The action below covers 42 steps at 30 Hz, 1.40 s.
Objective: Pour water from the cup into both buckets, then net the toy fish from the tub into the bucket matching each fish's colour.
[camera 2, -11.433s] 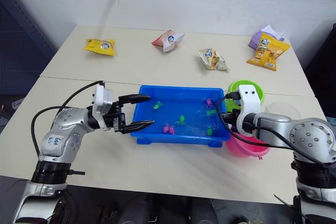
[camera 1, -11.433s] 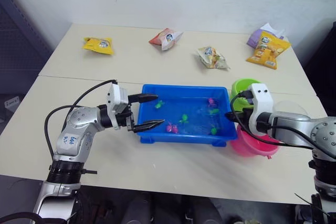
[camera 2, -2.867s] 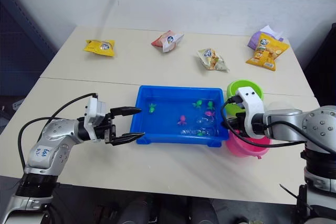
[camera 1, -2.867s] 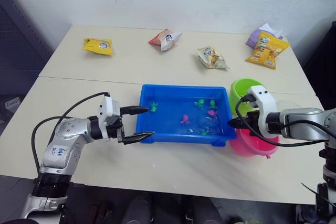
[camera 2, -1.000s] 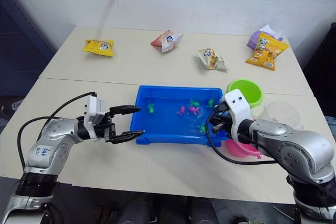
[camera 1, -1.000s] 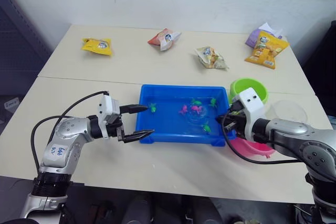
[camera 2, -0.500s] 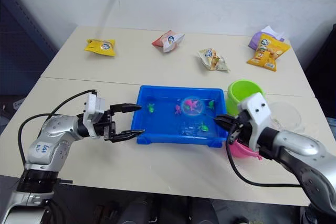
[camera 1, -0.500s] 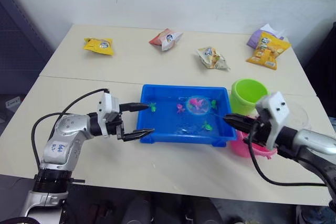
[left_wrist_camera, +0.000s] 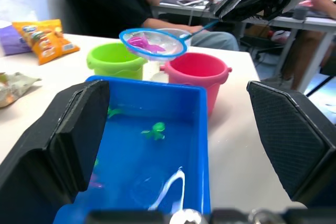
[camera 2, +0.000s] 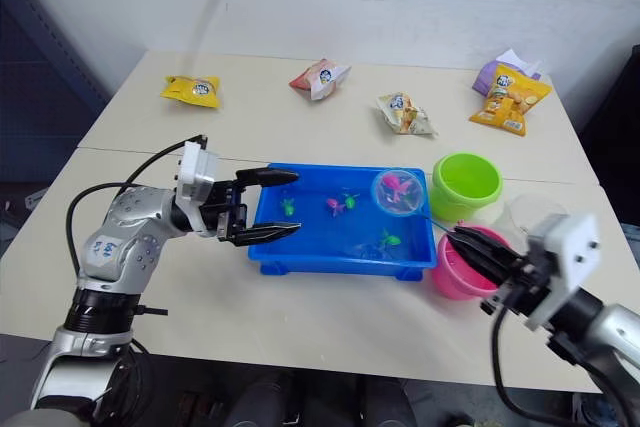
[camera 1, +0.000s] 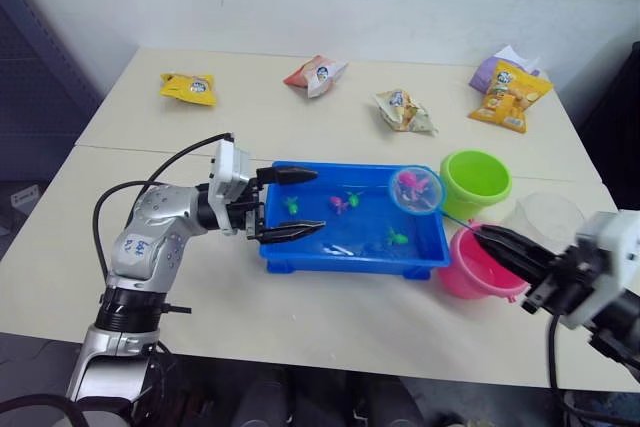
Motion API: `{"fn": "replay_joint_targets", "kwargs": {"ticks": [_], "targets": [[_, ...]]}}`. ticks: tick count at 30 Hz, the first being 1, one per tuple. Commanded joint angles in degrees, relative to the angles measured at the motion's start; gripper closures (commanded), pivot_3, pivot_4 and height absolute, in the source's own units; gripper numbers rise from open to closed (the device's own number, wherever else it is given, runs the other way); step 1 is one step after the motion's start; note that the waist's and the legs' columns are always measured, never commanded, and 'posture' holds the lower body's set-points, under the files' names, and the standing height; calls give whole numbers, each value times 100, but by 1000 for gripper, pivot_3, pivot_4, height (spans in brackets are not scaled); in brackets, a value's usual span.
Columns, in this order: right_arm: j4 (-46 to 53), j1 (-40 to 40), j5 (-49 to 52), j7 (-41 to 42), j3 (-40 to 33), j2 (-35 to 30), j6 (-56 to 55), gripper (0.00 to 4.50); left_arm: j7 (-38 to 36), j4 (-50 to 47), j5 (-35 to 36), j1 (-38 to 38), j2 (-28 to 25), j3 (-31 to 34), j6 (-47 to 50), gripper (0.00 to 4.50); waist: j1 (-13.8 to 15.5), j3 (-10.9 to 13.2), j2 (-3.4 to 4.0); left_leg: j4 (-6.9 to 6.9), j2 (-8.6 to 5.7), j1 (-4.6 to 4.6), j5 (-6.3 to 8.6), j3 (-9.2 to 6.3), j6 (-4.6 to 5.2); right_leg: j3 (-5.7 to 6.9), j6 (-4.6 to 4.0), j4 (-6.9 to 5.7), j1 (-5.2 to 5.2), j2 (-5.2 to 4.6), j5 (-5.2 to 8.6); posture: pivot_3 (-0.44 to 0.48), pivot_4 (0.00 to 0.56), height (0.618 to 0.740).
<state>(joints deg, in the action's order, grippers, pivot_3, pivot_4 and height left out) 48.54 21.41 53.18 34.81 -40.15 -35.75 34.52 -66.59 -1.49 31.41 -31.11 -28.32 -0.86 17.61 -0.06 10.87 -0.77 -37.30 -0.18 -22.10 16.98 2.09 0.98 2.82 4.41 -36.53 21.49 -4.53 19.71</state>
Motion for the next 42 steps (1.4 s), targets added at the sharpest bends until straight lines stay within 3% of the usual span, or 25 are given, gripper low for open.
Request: {"fn": "replay_joint_targets", "kwargs": {"ticks": [1, 5, 7, 11, 17, 24, 27, 35, 37, 39, 42], "targets": [[387, 565, 253, 147, -569, 346, -503, 4500, -202, 10, 126, -112, 75, -62, 17, 8, 8, 0, 0, -1, 0, 1, 0, 1, 0, -1, 0, 1, 0, 0, 0, 0, 150, 740], [353, 1364, -78, 518, -940, 743, -1091, 4500, -393, 296, 32, -329, 206, -182, -67, 8, 30, 0, 0, -1, -1, 3, -1, 0, -2, -2, 0, 4, 0, 0, 0, 0, 150, 740], [65, 1617, -837, 773, -993, 952, -1763, 4500, -459, 335, 48, -390, 246, -211, -46, 8, 16, -1, -1, -4, -2, 3, 0, 2, 0, -5, 1, 5, -2, -1, 0, 0, 150, 740], [-629, 1759, -2392, 1066, -859, 1215, -3280, 4500, -506, 295, 38, -361, 284, -257, -9, 8, -8, -2, -2, 2, -3, 11, 0, 9, 1, -16, 2, 5, -1, 1, -1, 0, 150, 740], [-1936, 1727, -3913, 1256, -413, 1401, -5508, 4500, -487, 175, 49, -257, 291, -278, 63, 8, -4, -2, -2, 6, -3, 19, -5, 10, -9, -17, 0, -1, 0, 2, 0, 0, 150, 740], [-3915, 1438, -5850, 462, -509, 988, -8763, 4500, -345, 37, 20, -153, 302, -277, 117, 8, -2, -2, -2, 5, -6, 26, -6, 17, -10, -23, -1, -3, -2, 1, 1, 0, 150, 740], [-4334, 1168, -6891, -166, -923, 898, -9935, 4500, -258, -71, 46, -61, 299, -249, 179, 8, -14, -2, -1, 11, -4, 42, -7, 20, -16, -26, -4, -4, -14, 2, 2, 0, 150, 740], [-4286, 741, -8532, -1333, -1713, 788, -10764, 4500, -283, -79, -39, 65, 174, -233, 121, 8, -12, -2, -1, 17, -1, 102, -3, 23, -31, -27, -12, 0, -70, 7, 8, 0, 150, 740], [-4382, 849, -8381, -1460, -1558, 734, -10481, 4500, -277, -79, -39, 105, 143, -210, 121, 8, -10, -2, 0, 17, -1, 103, -2, 22, -32, -26, -13, 0, -71, 7, 8, 0, 150, 740], [-4391, 1063, -7583, -1433, -1113, 629, -9936, 4500, -261, -72, -34, 163, 98, -168, 122, 8, -14, -2, 0, 17, -1, 103, -2, 21, -31, -26, -15, 0, -72, 6, 9, 0, 150, 740], [-3621, 1453, -5360, -980, 119, 269, -8484, 4500, -253, 48, -62, 289, -48, -31, 44, 8, -50, -2, 0, 19, 5, 111, -2, 20, -30, -26, -20, 0, -79, 6, 12, 0, 150, 740]]}}
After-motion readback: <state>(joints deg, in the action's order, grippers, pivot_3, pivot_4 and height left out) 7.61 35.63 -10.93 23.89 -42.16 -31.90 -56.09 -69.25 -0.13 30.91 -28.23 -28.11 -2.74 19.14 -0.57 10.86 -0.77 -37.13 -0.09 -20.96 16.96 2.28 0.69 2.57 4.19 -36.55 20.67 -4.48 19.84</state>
